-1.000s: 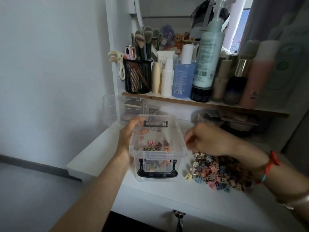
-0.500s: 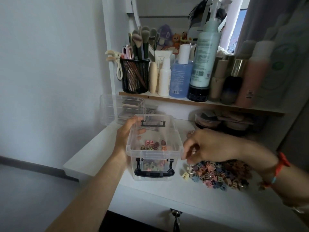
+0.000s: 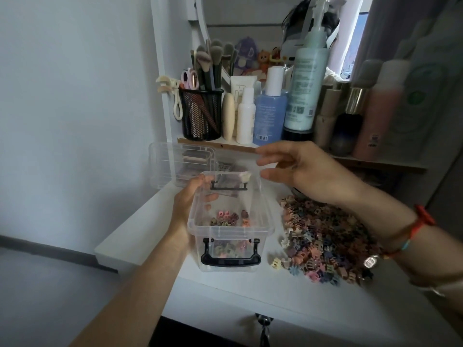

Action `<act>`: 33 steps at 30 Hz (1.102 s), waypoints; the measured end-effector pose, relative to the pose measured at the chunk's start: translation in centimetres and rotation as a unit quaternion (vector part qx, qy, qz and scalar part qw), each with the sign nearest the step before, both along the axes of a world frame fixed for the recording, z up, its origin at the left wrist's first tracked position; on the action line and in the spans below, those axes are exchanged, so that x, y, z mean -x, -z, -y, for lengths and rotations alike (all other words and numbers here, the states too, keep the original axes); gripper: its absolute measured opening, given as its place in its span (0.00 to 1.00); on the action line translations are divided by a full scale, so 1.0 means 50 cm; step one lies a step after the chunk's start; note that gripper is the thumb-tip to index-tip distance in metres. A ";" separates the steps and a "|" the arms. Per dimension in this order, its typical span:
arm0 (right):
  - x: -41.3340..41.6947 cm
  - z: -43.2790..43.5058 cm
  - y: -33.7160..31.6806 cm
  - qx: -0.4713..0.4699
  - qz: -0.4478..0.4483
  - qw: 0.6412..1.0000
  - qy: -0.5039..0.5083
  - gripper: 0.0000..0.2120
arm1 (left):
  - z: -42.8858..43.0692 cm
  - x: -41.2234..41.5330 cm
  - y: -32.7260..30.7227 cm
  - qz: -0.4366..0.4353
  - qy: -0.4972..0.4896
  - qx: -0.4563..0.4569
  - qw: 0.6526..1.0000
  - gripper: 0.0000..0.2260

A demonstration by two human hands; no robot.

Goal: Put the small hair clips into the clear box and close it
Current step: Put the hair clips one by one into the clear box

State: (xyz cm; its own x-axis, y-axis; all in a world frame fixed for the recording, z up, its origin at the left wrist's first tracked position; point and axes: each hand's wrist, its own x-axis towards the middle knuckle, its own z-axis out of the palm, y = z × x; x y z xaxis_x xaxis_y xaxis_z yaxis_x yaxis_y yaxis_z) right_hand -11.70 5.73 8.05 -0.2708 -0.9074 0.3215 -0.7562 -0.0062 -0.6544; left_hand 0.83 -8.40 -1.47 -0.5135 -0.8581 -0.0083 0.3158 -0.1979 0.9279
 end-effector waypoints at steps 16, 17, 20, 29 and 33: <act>0.012 -0.003 0.026 0.002 -0.044 0.997 0.059 0.04 | -0.011 -0.002 -0.006 -0.004 -0.010 -0.013 1.000 0.10; 0.005 0.000 0.014 0.030 -0.002 0.999 0.041 0.04 | -0.012 -0.002 -0.007 0.001 -0.013 -0.006 1.000 0.09; -0.007 0.004 0.008 -0.001 -0.043 0.999 0.005 0.08 | -0.016 -0.002 -0.009 0.010 -0.016 0.005 1.000 0.09; -0.013 -0.044 0.082 -0.308 -0.117 0.936 -0.125 0.09 | -0.002 -0.002 0.001 0.013 -0.023 0.014 1.000 0.09; -0.006 -0.040 0.088 -0.290 -0.139 0.940 -0.113 0.07 | -0.010 -0.002 -0.002 0.010 -0.025 0.007 1.000 0.09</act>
